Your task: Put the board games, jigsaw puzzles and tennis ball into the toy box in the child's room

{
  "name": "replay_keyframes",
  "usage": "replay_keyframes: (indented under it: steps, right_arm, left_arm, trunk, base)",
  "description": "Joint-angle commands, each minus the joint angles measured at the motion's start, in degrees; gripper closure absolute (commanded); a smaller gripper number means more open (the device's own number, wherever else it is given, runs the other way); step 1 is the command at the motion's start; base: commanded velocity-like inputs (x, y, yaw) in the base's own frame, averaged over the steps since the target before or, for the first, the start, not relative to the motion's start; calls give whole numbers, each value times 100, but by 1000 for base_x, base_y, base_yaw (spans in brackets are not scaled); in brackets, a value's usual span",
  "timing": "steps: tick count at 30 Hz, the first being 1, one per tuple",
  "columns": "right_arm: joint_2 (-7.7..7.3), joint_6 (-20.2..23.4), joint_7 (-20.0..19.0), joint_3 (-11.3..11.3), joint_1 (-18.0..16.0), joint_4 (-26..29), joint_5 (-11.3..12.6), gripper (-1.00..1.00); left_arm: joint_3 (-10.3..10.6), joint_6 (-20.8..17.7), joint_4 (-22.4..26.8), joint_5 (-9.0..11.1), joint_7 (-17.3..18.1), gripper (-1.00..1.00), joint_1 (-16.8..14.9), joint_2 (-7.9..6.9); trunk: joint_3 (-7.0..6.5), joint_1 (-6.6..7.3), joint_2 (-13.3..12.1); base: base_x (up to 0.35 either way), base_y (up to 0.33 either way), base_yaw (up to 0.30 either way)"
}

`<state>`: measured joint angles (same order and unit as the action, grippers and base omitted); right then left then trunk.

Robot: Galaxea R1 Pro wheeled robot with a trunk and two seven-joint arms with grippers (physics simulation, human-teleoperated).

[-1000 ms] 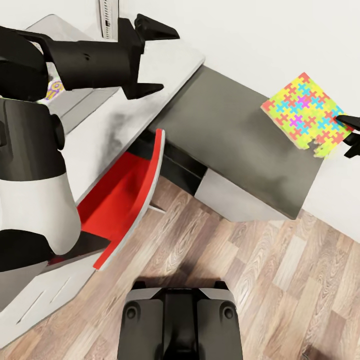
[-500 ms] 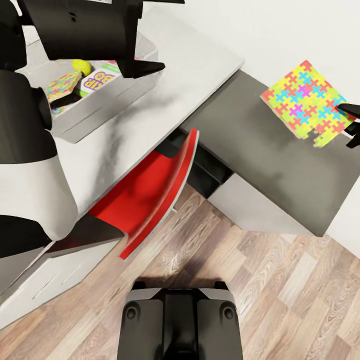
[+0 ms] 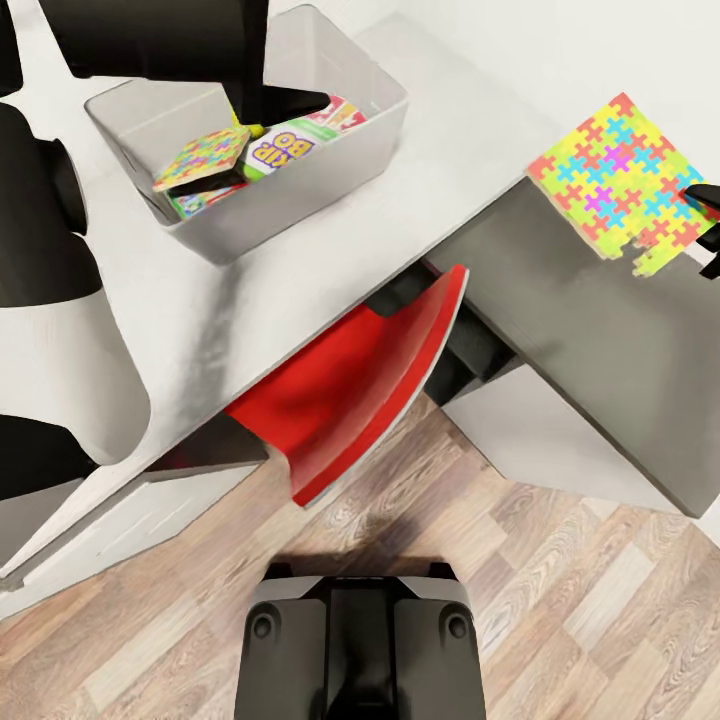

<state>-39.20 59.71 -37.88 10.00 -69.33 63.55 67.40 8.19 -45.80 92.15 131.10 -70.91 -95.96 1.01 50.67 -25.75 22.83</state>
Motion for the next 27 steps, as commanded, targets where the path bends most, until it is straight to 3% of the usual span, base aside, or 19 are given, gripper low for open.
replay_keyframes:
  steps: [1, 11, 27]
  right_arm:
    - [-2, 29, -20, -9, -20, -5, -17, 100]
    - [19, 29, 165, -73, -102, -117, -17, 100]
    - [186, 29, 501, -92, -555, -577, -17, 100]
  left_arm:
    - [-6, -38, -4, 38, -55, -100, -28, 6]
    - [1, -42, -2, 42, -122, -100, -109, -49]
    - [13, -40, -1, 13, -492, -100, -71, -190]
  trunk:
    - [7, -3, 9]
    - [7, -3, 9]
    - [7, -3, 9]
  base:
    - [0, 0, 293]
    - [0, 0, 294]
    - [0, 0, 296]
